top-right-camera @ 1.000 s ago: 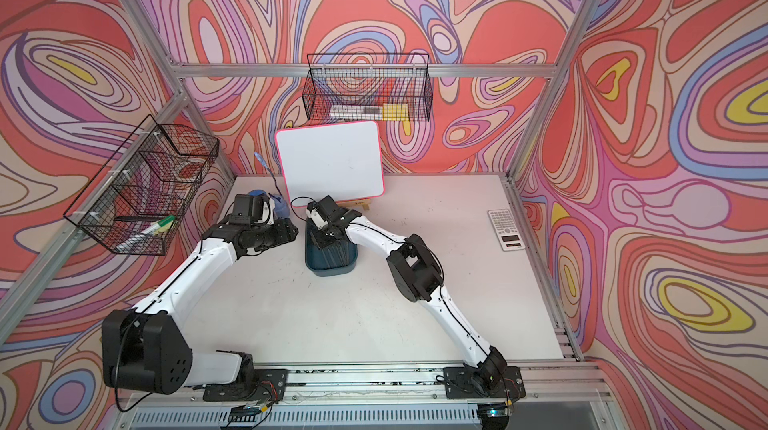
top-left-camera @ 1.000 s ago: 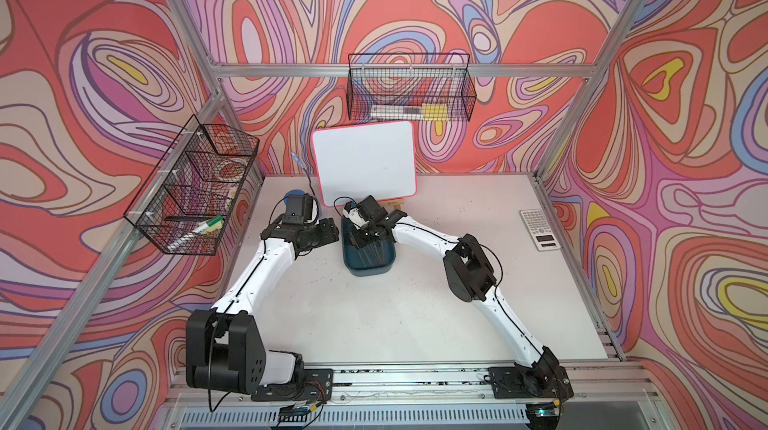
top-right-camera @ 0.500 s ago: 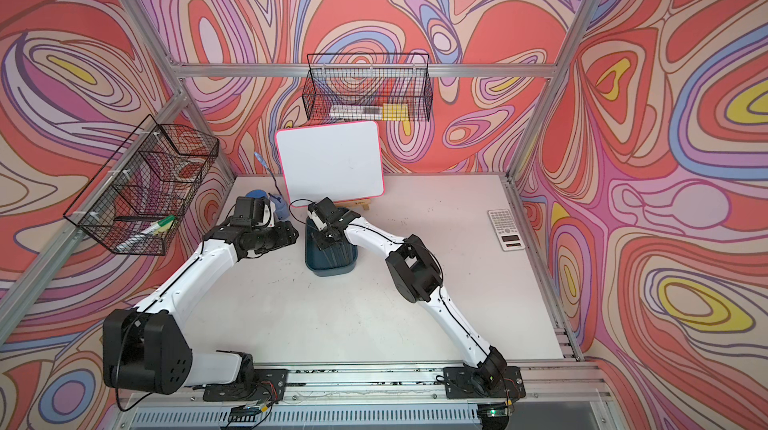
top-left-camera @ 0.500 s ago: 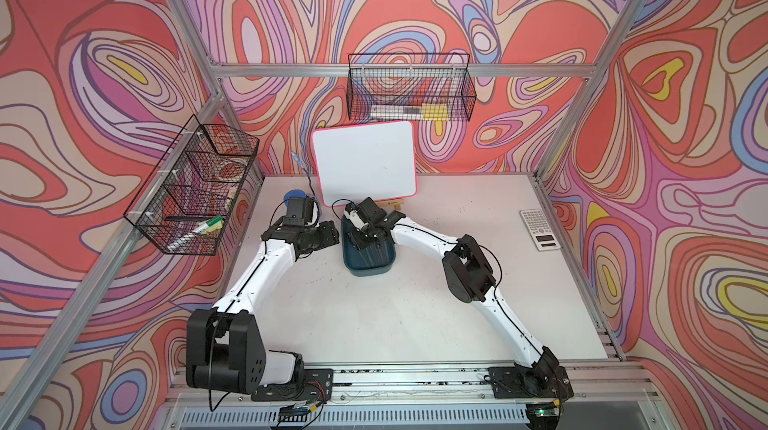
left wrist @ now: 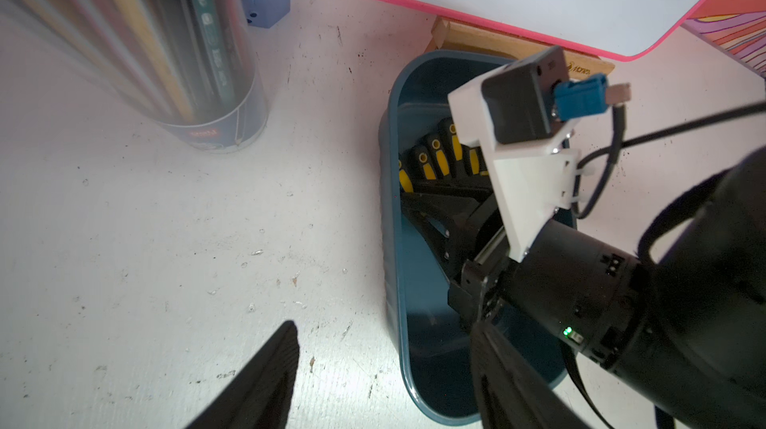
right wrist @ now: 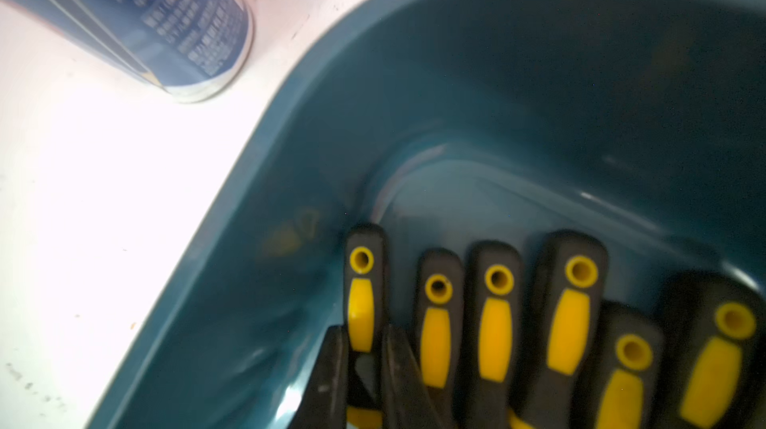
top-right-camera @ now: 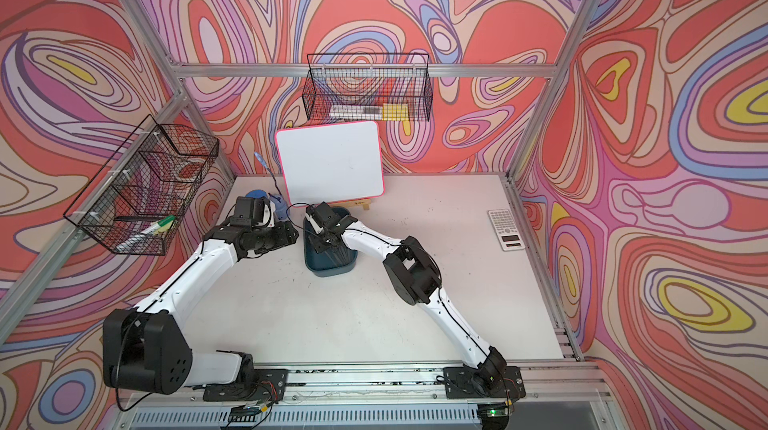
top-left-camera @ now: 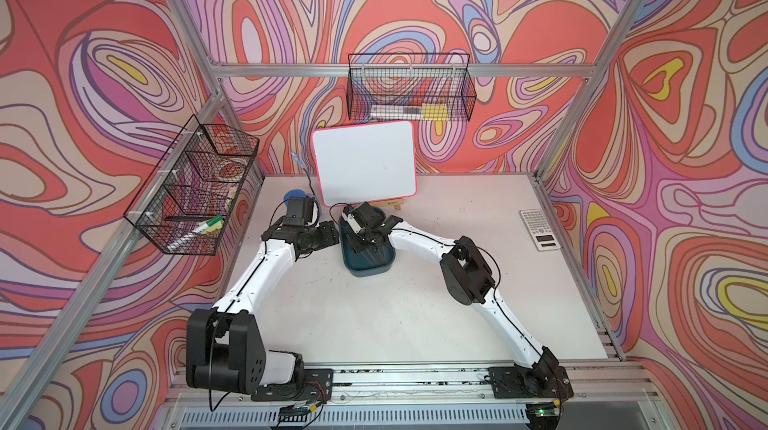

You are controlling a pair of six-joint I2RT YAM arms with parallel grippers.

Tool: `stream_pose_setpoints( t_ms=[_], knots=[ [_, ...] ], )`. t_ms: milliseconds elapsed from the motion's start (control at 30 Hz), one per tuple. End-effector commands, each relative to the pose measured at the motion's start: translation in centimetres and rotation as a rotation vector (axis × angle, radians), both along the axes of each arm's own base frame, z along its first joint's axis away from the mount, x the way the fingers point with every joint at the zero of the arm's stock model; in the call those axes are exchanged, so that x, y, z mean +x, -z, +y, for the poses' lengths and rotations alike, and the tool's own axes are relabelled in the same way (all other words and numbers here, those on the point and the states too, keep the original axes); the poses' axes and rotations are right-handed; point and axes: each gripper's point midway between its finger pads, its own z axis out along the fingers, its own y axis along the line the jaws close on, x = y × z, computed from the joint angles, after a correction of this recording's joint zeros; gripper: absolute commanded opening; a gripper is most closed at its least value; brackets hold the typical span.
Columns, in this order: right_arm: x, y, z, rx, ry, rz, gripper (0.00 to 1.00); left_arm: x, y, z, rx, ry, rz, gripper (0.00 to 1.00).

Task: Take the file tool out of the storage box
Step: Pick up the file tool from the storage box.

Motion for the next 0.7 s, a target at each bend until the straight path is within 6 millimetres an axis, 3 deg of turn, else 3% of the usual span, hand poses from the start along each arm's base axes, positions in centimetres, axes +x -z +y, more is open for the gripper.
stream_pose_setpoints(
  t_ms=[0, 100, 200, 367, 433, 567, 667],
  knots=[
    [0.4, -6.4, 1.3, 0.172, 0.035, -0.060, 0.10, -0.2, -0.4, 0.4, 0.022, -0.008, -0.009, 0.70],
    [1.0, -10.4, 1.3, 0.314, 0.066, -0.054, 0.09, -0.4, 0.0, 0.5, 0.017, -0.020, -0.007, 0.70],
    [2.0, -13.9, -0.1, 0.436, 0.121, -0.060, 0.08, -0.5, 0.2, 0.2, -0.009, -0.028, -0.010, 0.70],
    [3.1, -18.2, -4.7, 0.536, 0.210, -0.113, 0.07, -0.4, 1.5, -0.4, -0.044, -0.021, 0.020, 0.70],
    [3.5, -19.2, -7.4, 0.522, 0.269, -0.154, 0.07, -0.2, 2.6, -1.0, -0.055, -0.006, 0.053, 0.70],
    [3.8, -19.0, -12.9, 0.410, 0.382, -0.223, 0.07, 0.5, 4.0, -2.8, -0.070, 0.050, 0.081, 0.69],
    [3.8, -16.0, -17.1, 0.255, 0.467, -0.194, 0.07, 1.3, 4.8, -3.6, -0.068, 0.067, 0.094, 0.68]
  ],
)
